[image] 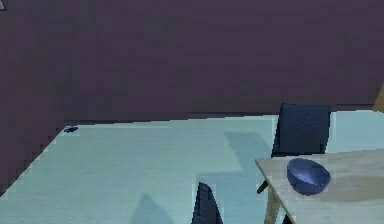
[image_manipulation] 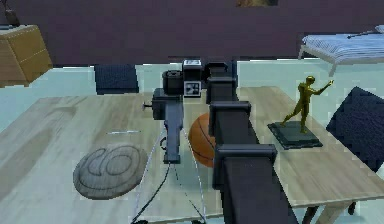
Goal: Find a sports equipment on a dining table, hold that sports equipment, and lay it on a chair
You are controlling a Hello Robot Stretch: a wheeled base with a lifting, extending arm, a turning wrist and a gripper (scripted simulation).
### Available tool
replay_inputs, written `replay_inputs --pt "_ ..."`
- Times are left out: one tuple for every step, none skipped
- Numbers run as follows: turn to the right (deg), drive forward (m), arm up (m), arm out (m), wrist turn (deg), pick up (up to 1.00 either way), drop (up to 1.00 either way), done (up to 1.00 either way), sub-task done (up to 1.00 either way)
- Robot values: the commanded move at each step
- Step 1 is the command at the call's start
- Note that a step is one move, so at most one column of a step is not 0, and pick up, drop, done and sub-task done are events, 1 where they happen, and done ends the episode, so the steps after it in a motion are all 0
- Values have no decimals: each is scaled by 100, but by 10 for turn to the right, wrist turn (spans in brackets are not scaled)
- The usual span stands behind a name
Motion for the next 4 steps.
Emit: replay_inputs --pt "0 0 0 0 450 0 0 0 0" --pt "0 0 0 0 450 0 0 0 0" --pt "0 0 0 0 450 0 0 0 0" --pt "0 0 0 0 450 0 0 0 0"
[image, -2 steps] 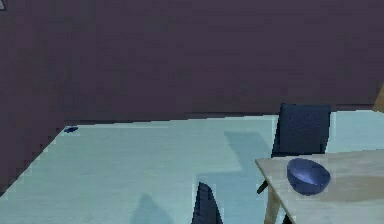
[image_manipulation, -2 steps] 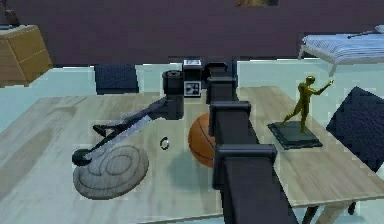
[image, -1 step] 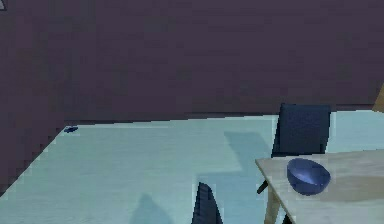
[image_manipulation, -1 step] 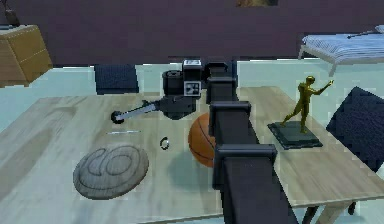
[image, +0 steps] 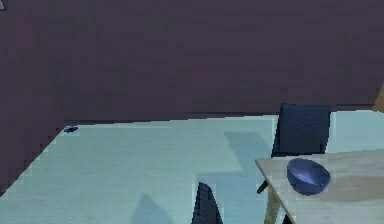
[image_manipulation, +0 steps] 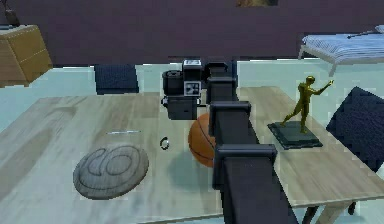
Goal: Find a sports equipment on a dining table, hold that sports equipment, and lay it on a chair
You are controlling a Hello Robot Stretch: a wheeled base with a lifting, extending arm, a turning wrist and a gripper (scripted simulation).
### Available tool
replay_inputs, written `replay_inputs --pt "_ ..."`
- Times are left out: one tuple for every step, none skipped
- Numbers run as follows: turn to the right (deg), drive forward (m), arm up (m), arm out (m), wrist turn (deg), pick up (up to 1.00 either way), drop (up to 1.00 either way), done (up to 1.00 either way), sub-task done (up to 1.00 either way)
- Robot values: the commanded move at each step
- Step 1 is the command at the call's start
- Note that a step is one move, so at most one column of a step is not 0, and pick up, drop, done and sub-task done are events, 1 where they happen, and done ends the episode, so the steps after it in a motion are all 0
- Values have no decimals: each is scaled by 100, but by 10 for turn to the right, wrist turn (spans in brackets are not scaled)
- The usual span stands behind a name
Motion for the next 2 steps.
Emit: replay_inputs --pt "0 0 0 0 330 0 0 0 0" --pt "0 0 -20 0 0 0 0 0 0"
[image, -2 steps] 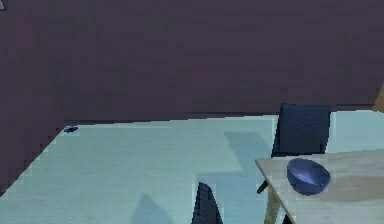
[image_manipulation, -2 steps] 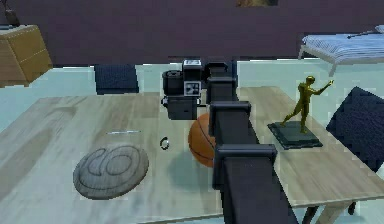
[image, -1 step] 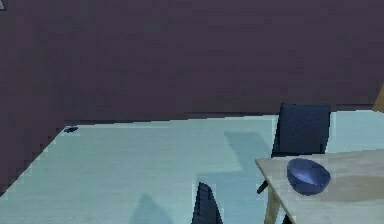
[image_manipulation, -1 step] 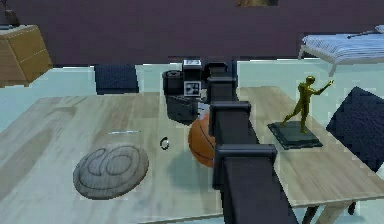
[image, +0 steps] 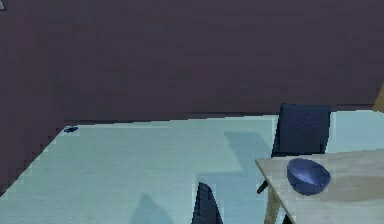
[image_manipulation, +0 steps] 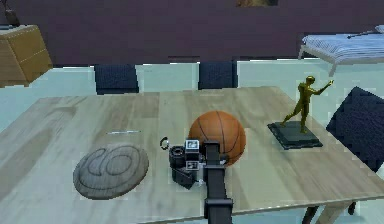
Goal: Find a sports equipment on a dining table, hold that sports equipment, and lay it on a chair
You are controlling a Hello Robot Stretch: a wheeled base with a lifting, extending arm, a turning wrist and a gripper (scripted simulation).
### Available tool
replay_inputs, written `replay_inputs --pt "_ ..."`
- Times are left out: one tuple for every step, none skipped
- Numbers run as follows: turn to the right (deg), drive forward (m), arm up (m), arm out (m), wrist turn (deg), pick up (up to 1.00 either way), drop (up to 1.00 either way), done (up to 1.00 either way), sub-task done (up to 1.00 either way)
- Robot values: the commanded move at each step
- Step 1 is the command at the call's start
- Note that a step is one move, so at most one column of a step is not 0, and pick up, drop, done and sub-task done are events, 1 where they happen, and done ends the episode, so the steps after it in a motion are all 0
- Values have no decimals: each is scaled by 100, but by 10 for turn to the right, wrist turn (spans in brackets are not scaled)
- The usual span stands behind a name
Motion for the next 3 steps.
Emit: replay_inputs --pt "0 0 0 0 0 100 0 0 0" --pt "0 0 10 0 0 0 0 0 0" --pt "0 0 10 0 0 0 0 0 0"
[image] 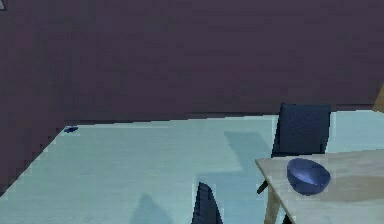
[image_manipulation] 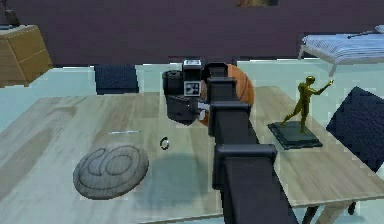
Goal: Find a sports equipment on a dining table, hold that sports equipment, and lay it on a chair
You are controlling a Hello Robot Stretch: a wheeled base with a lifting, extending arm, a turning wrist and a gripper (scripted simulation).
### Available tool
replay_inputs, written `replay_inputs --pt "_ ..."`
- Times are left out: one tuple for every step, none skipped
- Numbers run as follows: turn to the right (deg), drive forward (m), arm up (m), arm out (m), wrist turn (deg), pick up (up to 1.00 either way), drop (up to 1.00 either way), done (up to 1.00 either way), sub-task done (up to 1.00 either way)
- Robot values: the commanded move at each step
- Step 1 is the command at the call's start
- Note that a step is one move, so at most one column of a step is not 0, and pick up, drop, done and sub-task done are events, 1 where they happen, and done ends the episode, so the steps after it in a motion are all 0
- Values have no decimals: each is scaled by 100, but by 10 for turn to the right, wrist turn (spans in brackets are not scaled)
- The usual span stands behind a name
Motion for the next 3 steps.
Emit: replay_inputs --pt "0 0 0 0 -450 0 0 0 0" --pt "0 0 0 0 -450 0 0 0 0" --pt "0 0 0 0 -450 0 0 0 0"
